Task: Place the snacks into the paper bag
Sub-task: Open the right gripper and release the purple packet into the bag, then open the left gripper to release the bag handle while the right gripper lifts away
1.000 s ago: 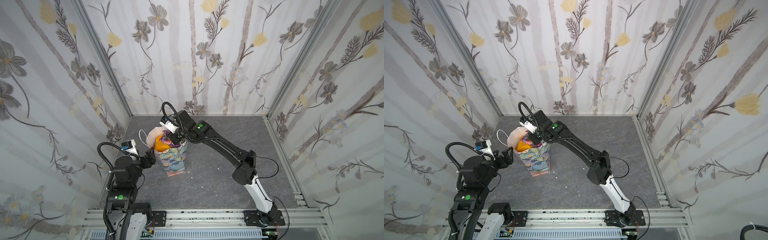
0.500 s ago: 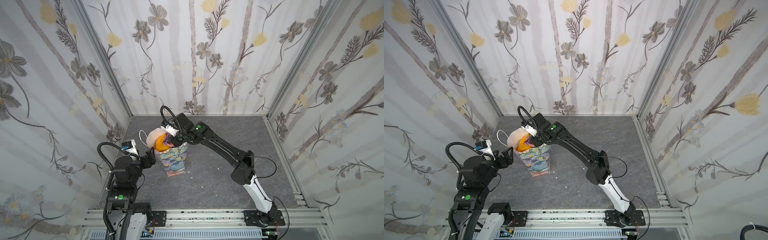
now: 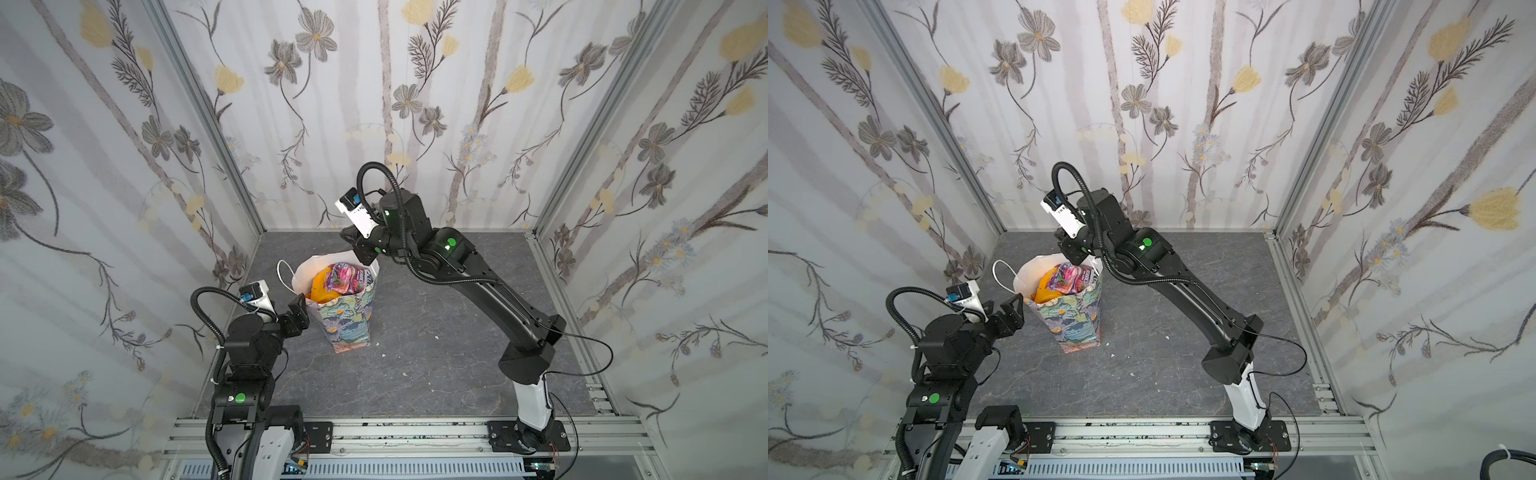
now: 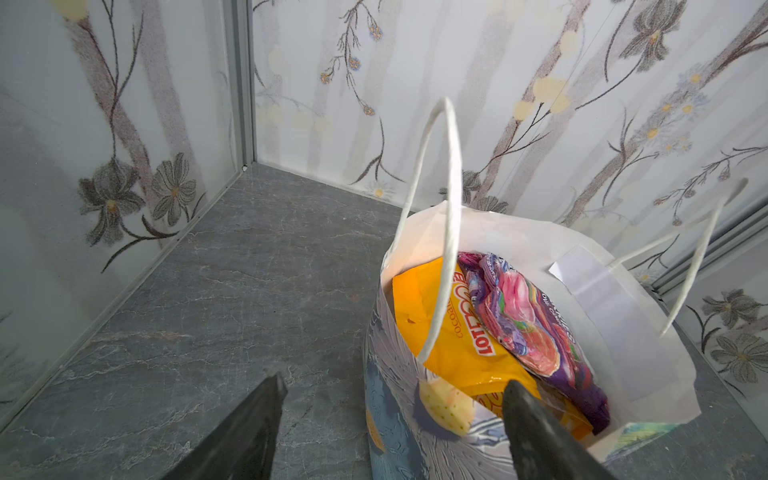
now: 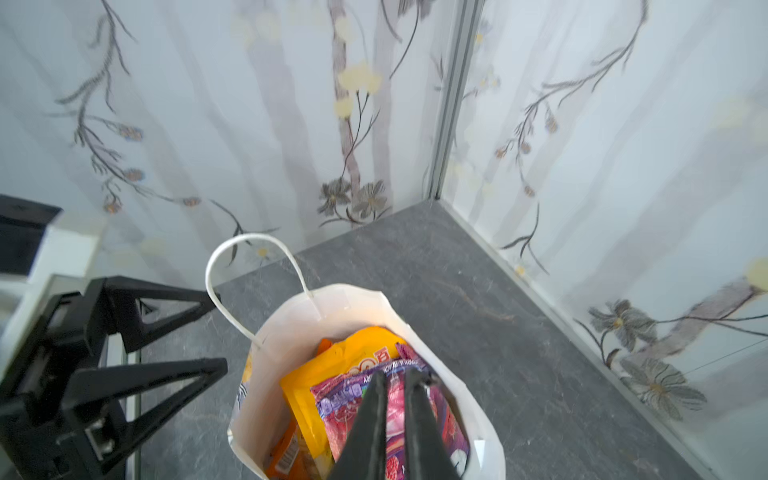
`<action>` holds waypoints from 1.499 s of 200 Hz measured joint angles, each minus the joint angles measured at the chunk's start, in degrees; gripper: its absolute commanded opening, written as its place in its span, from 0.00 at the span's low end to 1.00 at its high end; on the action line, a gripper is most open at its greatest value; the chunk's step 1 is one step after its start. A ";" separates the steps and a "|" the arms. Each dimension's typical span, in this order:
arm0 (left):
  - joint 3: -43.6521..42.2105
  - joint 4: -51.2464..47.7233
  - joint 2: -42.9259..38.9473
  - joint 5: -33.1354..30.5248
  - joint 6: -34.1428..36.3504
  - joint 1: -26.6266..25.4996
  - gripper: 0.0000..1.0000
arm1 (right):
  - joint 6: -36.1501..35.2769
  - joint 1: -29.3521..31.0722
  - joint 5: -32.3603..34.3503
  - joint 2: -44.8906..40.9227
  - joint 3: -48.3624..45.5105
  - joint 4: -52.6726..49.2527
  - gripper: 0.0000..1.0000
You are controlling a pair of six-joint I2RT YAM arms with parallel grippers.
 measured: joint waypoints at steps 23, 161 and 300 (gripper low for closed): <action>1.84 -0.81 0.22 -1.01 -0.46 0.00 0.87 | 1.22 -0.48 3.19 -8.20 -12.90 4.33 0.35; 17.86 -7.72 8.22 -5.84 -2.82 0.00 0.91 | 7.58 -2.67 3.56 -15.65 -41.11 19.15 0.62; 19.80 -7.72 11.54 2.67 -0.44 0.00 0.88 | 6.73 -12.79 -0.72 -12.15 -38.03 17.70 0.00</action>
